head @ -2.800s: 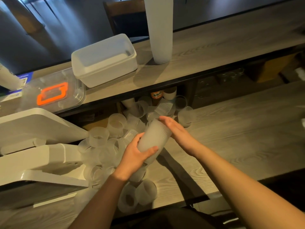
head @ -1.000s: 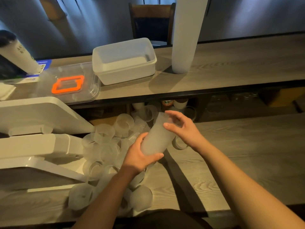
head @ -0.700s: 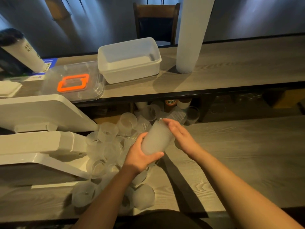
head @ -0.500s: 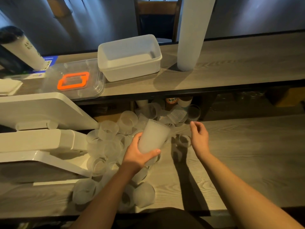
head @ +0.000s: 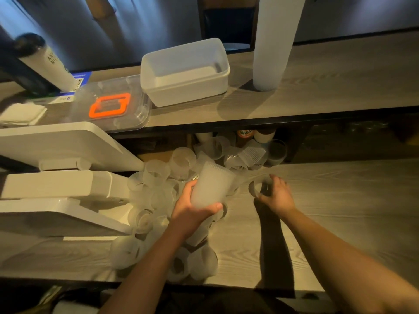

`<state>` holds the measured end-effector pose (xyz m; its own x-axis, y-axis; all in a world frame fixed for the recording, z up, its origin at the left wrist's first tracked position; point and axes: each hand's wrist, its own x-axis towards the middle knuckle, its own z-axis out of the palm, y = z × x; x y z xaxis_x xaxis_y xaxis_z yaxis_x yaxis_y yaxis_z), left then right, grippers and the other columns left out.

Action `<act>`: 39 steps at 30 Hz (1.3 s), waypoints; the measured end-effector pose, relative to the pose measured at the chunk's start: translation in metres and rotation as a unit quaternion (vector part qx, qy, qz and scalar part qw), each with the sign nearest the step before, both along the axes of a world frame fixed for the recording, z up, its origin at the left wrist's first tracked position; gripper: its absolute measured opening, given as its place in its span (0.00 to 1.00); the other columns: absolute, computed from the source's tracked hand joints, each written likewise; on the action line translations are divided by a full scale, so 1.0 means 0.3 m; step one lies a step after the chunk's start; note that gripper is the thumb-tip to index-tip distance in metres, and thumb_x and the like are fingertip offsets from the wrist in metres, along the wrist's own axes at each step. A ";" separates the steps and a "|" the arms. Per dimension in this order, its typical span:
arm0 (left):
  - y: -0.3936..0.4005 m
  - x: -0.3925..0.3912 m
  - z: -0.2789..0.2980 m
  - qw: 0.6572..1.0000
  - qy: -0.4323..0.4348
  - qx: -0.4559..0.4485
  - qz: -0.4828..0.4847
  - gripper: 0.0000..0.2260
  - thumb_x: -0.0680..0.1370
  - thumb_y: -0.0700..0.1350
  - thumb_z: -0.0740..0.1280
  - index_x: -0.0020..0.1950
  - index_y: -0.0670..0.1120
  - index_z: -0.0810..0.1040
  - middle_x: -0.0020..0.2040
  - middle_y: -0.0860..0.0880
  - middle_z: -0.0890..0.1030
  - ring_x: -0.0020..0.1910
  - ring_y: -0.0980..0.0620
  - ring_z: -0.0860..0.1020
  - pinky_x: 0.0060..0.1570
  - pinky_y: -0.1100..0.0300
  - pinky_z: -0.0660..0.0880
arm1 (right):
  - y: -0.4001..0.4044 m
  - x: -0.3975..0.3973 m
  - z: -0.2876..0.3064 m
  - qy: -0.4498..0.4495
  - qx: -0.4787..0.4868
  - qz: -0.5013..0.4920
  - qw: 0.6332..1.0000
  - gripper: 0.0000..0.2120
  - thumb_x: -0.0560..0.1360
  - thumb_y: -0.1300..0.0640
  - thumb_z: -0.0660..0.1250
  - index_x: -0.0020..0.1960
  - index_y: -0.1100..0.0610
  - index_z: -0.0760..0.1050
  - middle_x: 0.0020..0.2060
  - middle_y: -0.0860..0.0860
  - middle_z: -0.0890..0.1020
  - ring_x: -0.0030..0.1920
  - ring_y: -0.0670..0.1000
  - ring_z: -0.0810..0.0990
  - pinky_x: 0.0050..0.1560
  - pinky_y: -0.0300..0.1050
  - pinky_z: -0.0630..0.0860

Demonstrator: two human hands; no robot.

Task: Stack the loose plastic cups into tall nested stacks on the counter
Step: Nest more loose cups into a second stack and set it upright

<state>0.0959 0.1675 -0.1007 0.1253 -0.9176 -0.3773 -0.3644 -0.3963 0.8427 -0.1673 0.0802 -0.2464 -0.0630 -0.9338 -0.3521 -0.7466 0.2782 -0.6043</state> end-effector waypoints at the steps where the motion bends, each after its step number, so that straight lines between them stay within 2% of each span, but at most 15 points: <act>1: 0.003 0.003 -0.002 1.000 -0.004 0.002 -0.001 0.41 0.58 0.64 0.75 0.68 0.61 0.65 0.60 0.56 0.73 0.56 0.52 0.76 0.51 0.50 0.81 | 0.003 0.007 0.005 -0.015 -0.002 -0.011 1.000 0.40 0.70 0.54 0.78 0.76 0.53 0.62 0.72 0.53 0.69 0.72 0.56 0.67 0.72 0.56 0.70; 6: 0.022 0.001 -0.005 1.000 -0.010 0.007 0.002 0.41 0.57 0.65 0.74 0.67 0.62 0.64 0.59 0.57 0.72 0.56 0.53 0.75 0.51 0.52 0.80 | 0.063 0.042 0.044 -0.174 0.042 -0.134 0.975 0.37 0.71 0.56 0.78 0.75 0.56 0.64 0.70 0.55 0.72 0.70 0.57 0.73 0.66 0.55 0.75; 9: 0.020 -0.009 -0.013 1.000 -0.013 0.008 -0.002 0.40 0.58 0.64 0.74 0.67 0.61 0.64 0.59 0.57 0.72 0.55 0.53 0.76 0.51 0.53 0.80 | 0.114 0.051 0.065 -0.220 0.063 -0.149 0.962 0.34 0.71 0.55 0.77 0.73 0.55 0.66 0.65 0.56 0.75 0.62 0.55 0.76 0.61 0.54 0.78; 12: 0.004 -0.026 -0.020 1.000 -0.028 0.006 -0.004 0.39 0.59 0.62 0.76 0.67 0.60 0.64 0.59 0.57 0.73 0.55 0.54 0.76 0.54 0.52 0.79 | 0.143 0.062 0.152 -0.267 0.001 -0.173 0.948 0.28 0.75 0.53 0.74 0.72 0.55 0.68 0.51 0.52 0.79 0.48 0.47 0.78 0.48 0.41 0.76; 15: -0.012 -0.042 -0.020 0.998 -0.063 0.004 -0.019 0.39 0.60 0.60 0.77 0.68 0.58 0.66 0.58 0.56 0.74 0.54 0.56 0.76 0.55 0.53 0.78 | 0.135 0.062 0.274 -0.314 -0.071 -0.169 0.932 0.25 0.77 0.51 0.71 0.71 0.53 0.69 0.45 0.48 0.78 0.44 0.41 0.78 0.43 0.32 0.72; 18: -0.019 -0.054 -0.024 0.995 -0.081 0.005 -0.060 0.39 0.61 0.60 0.79 0.67 0.60 0.65 0.60 0.54 0.73 0.55 0.54 0.75 0.55 0.51 0.79 | 0.102 0.060 0.381 -0.361 -0.094 -0.117 0.920 0.24 0.78 0.50 0.69 0.71 0.51 0.68 0.52 0.41 0.77 0.48 0.31 0.77 0.45 0.30 0.73; 20: -0.019 -0.063 -0.025 0.993 -0.089 0.006 -0.082 0.38 0.62 0.60 0.79 0.67 0.62 0.64 0.61 0.55 0.72 0.57 0.53 0.75 0.55 0.50 0.80 | 0.084 0.061 0.426 -0.376 -0.090 -0.066 0.920 0.25 0.77 0.47 0.70 0.72 0.49 0.69 0.59 0.41 0.76 0.55 0.34 0.76 0.49 0.31 0.75; 22: -0.018 -0.071 -0.021 0.992 -0.089 0.002 -0.094 0.38 0.61 0.60 0.79 0.66 0.64 0.64 0.60 0.57 0.73 0.56 0.53 0.76 0.53 0.50 0.81 | 0.076 0.063 0.452 -0.363 -0.079 -0.013 0.929 0.26 0.76 0.45 0.71 0.71 0.48 0.70 0.62 0.45 0.76 0.62 0.42 0.75 0.58 0.39 0.74; 24: -0.015 -0.075 -0.015 0.992 -0.081 -0.002 -0.099 0.37 0.60 0.60 0.79 0.64 0.66 0.65 0.58 0.59 0.73 0.54 0.53 0.77 0.50 0.50 0.82 | 0.074 0.064 0.466 -0.346 -0.077 0.022 0.935 0.23 0.77 0.49 0.71 0.70 0.46 0.71 0.63 0.46 0.75 0.63 0.44 0.73 0.62 0.45 0.73; 26: -0.010 -0.071 -0.012 0.992 -0.077 -0.005 -0.103 0.36 0.61 0.59 0.80 0.63 0.66 0.65 0.58 0.58 0.73 0.53 0.52 0.78 0.46 0.51 0.83 | 0.076 0.071 0.478 -0.344 -0.075 0.036 0.935 0.22 0.76 0.48 0.71 0.68 0.44 0.72 0.61 0.46 0.75 0.61 0.43 0.74 0.62 0.45 0.73; 29: -0.005 -0.062 -0.007 0.993 -0.061 -0.007 -0.099 0.36 0.61 0.58 0.80 0.63 0.67 0.65 0.58 0.57 0.74 0.54 0.51 0.78 0.44 0.52 0.84 | 0.092 0.101 0.470 -0.336 -0.062 0.058 0.938 0.27 0.72 0.41 0.70 0.70 0.44 0.70 0.60 0.43 0.75 0.60 0.38 0.74 0.60 0.40 0.72; 33: -0.003 -0.058 0.001 0.994 -0.067 -0.016 -0.081 0.39 0.60 0.61 0.79 0.67 0.62 0.66 0.60 0.57 0.73 0.56 0.54 0.76 0.53 0.51 0.81 | 0.129 0.167 0.458 -0.368 0.004 0.087 0.926 0.32 0.75 0.34 0.63 0.75 0.47 0.66 0.64 0.37 0.71 0.63 0.33 0.69 0.56 0.28 0.68; 35: -0.005 -0.051 -0.005 0.995 -0.067 -0.017 -0.075 0.38 0.61 0.59 0.79 0.67 0.61 0.66 0.60 0.56 0.73 0.56 0.55 0.76 0.54 0.51 0.80 | 0.134 0.180 0.446 -0.389 0.026 0.086 0.917 0.33 0.76 0.32 0.59 0.76 0.45 0.64 0.67 0.37 0.70 0.65 0.34 0.68 0.63 0.32 0.67; 37: -0.005 -0.041 -0.012 0.996 -0.060 -0.017 -0.060 0.38 0.61 0.58 0.80 0.66 0.61 0.66 0.59 0.58 0.74 0.56 0.57 0.76 0.55 0.51 0.79 | 0.122 0.184 0.422 -0.394 0.024 0.041 0.918 0.35 0.73 0.29 0.57 0.76 0.44 0.65 0.71 0.43 0.71 0.70 0.43 0.69 0.71 0.45 0.67; 39: -0.007 -0.034 -0.015 0.998 -0.049 -0.013 -0.032 0.39 0.60 0.59 0.79 0.68 0.61 0.66 0.59 0.59 0.73 0.56 0.57 0.76 0.56 0.51 0.79 | 0.092 0.181 0.402 -0.395 -0.014 -0.042 0.918 0.31 0.76 0.33 0.61 0.74 0.47 0.67 0.67 0.46 0.74 0.69 0.47 0.72 0.68 0.46 0.71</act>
<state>0.0858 0.1654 -0.1053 0.1003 -0.9340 -0.3428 -0.4693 -0.3483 0.8114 -0.1131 0.1078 -0.1258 0.1293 -0.9467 -0.2952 -0.0499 0.2911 -0.9554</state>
